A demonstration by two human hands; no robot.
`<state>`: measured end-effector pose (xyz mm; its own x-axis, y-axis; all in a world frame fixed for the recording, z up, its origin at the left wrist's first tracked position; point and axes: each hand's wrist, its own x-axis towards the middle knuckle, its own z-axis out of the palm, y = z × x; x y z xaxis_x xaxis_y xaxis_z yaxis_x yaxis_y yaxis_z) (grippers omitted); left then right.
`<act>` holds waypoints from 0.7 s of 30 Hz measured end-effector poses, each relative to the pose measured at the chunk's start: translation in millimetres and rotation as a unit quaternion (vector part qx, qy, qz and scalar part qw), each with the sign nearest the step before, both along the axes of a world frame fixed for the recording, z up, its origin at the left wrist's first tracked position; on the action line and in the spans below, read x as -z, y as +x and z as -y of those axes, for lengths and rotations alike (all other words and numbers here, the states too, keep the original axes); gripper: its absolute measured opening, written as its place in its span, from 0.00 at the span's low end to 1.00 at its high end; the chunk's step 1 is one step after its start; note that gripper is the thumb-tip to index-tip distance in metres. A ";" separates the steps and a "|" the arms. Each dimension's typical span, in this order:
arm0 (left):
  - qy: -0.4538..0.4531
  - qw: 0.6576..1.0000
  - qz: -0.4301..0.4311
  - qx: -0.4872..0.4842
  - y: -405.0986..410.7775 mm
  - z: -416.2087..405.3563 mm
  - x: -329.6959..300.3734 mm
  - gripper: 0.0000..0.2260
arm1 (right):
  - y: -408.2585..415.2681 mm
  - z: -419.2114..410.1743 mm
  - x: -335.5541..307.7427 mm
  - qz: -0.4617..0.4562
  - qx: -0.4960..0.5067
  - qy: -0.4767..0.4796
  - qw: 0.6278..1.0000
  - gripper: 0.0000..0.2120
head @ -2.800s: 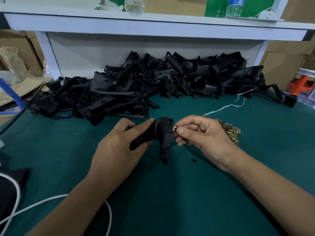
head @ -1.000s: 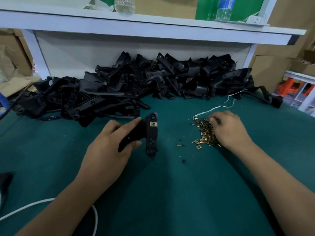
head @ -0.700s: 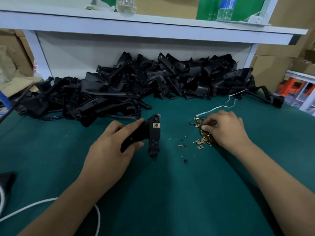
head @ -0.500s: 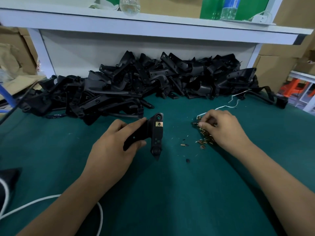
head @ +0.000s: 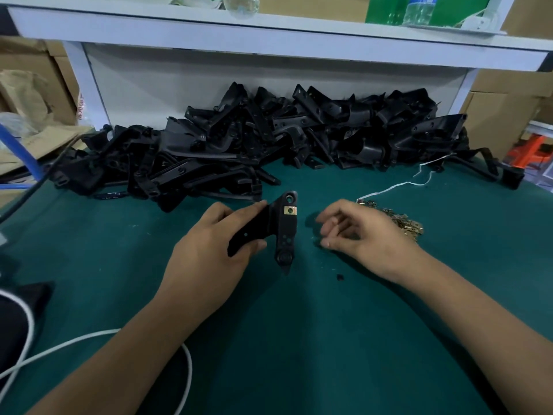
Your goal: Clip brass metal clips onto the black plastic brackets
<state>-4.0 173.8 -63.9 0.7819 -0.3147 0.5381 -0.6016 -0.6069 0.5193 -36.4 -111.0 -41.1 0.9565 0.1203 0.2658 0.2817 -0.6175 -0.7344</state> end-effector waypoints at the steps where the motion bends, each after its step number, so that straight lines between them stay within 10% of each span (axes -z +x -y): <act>1: -0.001 1.000 -0.001 0.000 0.1 -0.1 0.1 0.26 | -0.5 -0.3 0.3 -0.005 -0.006 -0.051 0.999 0.14; 21: -0.003 1.000 -0.007 -0.008 -1.2 0.1 -1.6 0.26 | -3.9 -8.5 -1.9 0.026 -0.011 -0.170 0.985 0.05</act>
